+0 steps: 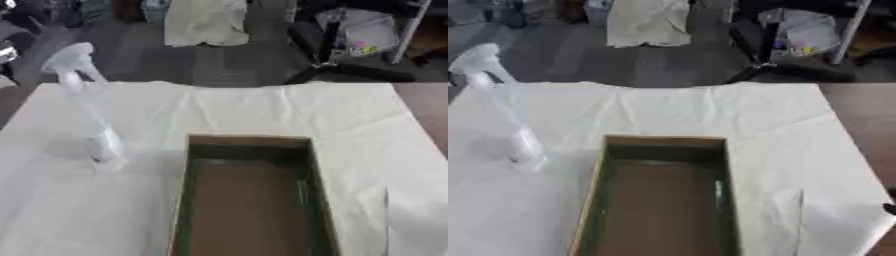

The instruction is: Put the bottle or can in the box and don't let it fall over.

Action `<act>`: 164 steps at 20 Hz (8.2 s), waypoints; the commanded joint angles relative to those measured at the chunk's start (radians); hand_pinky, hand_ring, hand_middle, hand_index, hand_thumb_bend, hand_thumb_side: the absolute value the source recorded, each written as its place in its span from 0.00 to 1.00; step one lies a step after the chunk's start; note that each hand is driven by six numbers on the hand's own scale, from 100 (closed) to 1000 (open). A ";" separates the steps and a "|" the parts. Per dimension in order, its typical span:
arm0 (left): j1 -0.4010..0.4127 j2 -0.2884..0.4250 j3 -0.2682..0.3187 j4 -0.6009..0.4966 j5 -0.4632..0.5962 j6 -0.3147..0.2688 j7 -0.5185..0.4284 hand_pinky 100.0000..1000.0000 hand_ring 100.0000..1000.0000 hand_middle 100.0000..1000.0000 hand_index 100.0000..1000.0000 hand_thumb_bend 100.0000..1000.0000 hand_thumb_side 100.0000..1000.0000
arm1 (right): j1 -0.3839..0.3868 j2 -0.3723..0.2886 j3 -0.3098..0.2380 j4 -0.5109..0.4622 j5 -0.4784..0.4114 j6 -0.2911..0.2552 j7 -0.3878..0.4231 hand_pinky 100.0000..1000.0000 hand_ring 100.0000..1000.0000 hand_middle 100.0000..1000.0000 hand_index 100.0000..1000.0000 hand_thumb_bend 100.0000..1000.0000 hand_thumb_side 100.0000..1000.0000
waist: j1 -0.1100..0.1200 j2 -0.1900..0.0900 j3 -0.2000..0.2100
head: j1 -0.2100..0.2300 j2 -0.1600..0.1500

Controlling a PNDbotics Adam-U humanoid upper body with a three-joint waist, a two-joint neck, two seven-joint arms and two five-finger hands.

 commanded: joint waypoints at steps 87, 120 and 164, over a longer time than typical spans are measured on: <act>-0.007 -0.033 0.025 0.073 0.046 -0.007 0.067 0.81 0.52 0.54 0.69 0.00 0.26 | -0.073 0.110 0.033 -0.011 -0.014 0.121 -0.008 0.71 0.77 0.78 0.69 0.00 0.80 | 0.004 0.035 -0.022 | 0.021 -0.029; -0.014 -0.045 0.022 0.074 0.046 -0.025 0.111 0.70 0.34 0.40 0.55 0.00 0.30 | -0.085 0.125 0.041 -0.011 -0.021 0.145 0.001 0.72 0.78 0.78 0.70 0.00 0.85 | 0.015 0.037 -0.034 | 0.013 -0.034; -0.022 -0.035 0.023 0.051 0.024 -0.044 0.135 0.61 0.19 0.20 0.34 0.00 0.03 | -0.088 0.130 0.031 -0.011 -0.049 0.168 -0.009 0.73 0.78 0.79 0.71 0.00 0.89 | 0.030 0.014 -0.016 | 0.002 -0.024</act>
